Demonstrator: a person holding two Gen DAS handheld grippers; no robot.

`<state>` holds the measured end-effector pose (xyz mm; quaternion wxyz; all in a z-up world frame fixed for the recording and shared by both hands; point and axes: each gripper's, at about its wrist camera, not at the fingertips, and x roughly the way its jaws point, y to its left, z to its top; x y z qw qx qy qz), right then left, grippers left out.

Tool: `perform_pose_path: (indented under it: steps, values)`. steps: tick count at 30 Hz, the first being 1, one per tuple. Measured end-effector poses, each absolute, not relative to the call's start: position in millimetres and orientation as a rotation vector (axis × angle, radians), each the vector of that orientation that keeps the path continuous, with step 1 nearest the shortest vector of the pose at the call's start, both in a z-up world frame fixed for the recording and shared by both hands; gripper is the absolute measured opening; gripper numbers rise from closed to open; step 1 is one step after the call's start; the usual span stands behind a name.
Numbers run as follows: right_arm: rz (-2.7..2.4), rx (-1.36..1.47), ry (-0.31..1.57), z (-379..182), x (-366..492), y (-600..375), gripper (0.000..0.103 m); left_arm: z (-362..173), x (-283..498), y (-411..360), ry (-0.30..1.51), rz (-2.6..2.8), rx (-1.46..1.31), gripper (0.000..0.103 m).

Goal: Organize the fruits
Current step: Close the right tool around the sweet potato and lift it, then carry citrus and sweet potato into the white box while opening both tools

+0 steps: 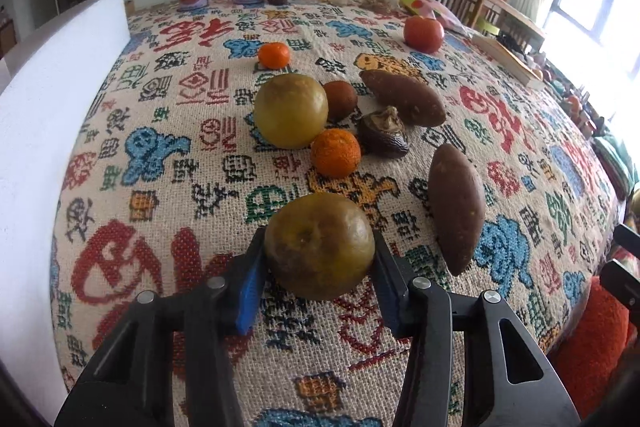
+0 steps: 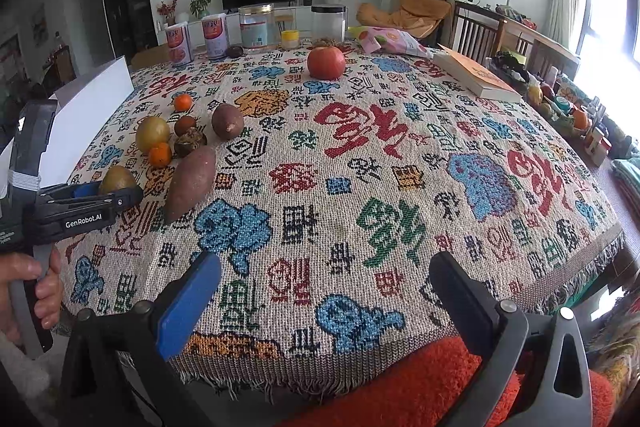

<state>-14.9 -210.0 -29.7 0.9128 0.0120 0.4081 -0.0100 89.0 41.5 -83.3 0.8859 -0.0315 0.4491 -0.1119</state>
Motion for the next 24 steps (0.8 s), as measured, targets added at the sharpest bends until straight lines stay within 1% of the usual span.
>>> perform_pose_path:
  steps: [3,5,7,8,11,12,13,16,18,21,24]
  values:
    - [0.152,0.117,0.890,-25.6,17.9,-199.2,0.103,-72.7,78.3,57.1,0.912,-0.207,-0.129,0.049]
    - [0.268,0.154,0.967,-29.4,49.9,-176.9,0.095,-60.0,67.1,64.5,0.890,-0.201,-0.145,0.049]
    - [0.334,0.206,1.070,-45.0,83.4,-150.5,0.067,-47.2,56.3,72.0,0.875,-0.199,-0.158,0.049]
    - [0.331,0.227,1.112,-53.7,97.2,-141.1,0.062,-40.3,51.8,75.9,0.870,-0.198,-0.164,0.049]
    - [0.282,0.233,1.186,-74.9,121.3,-120.3,0.054,-24.3,39.4,87.6,0.863,-0.196,-0.175,0.049]
    - [0.244,0.191,1.173,-74.5,122.7,-116.5,0.042,-20.0,36.2,91.7,0.867,-0.200,-0.183,0.049]
    - [0.237,0.169,1.170,-74.0,122.9,-114.0,0.039,-15.4,33.1,95.8,0.874,-0.207,-0.198,0.049]
    - [0.250,0.227,1.202,-72.1,118.1,-125.3,0.039,2.5,23.9,111.1,0.907,-0.254,-0.276,0.049]
    - [0.280,0.341,1.198,-63.1,106.3,-145.2,0.039,23.2,17.7,124.7,0.900,-0.297,-0.344,0.049]
    - [0.357,0.453,1.156,-30.2,92.1,-152.8,0.039,61.6,10.5,147.3,0.830,-0.304,-0.369,0.049]
    - [0.468,0.469,1.093,16.3,89.7,-125.0,0.039,91.8,8.6,182.9,0.756,-0.247,-0.388,0.049]
